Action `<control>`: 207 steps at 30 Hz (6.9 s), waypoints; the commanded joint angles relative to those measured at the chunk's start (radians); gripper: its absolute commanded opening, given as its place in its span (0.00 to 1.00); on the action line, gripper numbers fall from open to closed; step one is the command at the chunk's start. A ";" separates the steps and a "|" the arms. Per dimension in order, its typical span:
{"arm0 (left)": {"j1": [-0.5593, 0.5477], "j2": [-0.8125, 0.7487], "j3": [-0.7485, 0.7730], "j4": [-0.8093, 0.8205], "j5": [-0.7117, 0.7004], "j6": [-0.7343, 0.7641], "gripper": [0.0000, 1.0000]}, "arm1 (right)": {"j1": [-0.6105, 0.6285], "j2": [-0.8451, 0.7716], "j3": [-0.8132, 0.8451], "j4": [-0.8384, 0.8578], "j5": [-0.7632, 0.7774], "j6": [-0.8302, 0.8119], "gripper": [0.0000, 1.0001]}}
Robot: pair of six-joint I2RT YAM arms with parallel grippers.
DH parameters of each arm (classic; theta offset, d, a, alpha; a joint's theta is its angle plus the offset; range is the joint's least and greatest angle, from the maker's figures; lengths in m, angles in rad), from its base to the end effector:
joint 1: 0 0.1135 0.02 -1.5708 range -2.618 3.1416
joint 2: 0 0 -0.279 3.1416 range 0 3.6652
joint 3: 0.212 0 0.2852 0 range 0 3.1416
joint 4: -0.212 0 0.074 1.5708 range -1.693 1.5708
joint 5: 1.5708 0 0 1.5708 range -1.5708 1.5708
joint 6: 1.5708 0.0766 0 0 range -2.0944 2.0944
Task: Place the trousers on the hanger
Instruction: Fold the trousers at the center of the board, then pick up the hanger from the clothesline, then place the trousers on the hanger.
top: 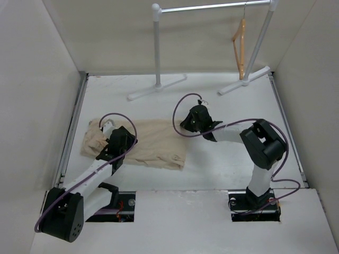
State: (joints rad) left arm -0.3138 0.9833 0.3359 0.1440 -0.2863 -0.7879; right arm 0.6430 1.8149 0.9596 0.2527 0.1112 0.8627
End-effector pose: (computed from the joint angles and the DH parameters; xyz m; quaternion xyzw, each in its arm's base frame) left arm 0.2474 -0.0576 0.1543 -0.2706 0.8113 -0.1589 0.4933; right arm 0.3567 0.2566 0.1281 0.1226 0.8756 0.2818 0.3727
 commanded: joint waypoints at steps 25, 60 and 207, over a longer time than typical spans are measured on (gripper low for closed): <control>-0.342 -0.075 0.094 0.029 -0.076 0.047 0.10 | 0.148 -0.811 0.160 -0.367 0.113 -0.266 0.06; -0.578 0.080 0.100 0.085 -0.155 0.081 0.33 | -0.325 -0.131 1.119 -0.912 0.446 -0.720 0.53; -0.735 0.343 0.032 0.805 -0.289 -0.140 0.00 | 0.194 -0.660 -0.354 -0.061 0.093 -0.258 0.28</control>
State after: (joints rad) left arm -1.0424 1.2987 0.3775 0.7170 -0.5102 -0.9009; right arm 0.8257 1.1015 0.5747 0.0807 0.2493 0.5850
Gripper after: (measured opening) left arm 0.135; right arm 0.269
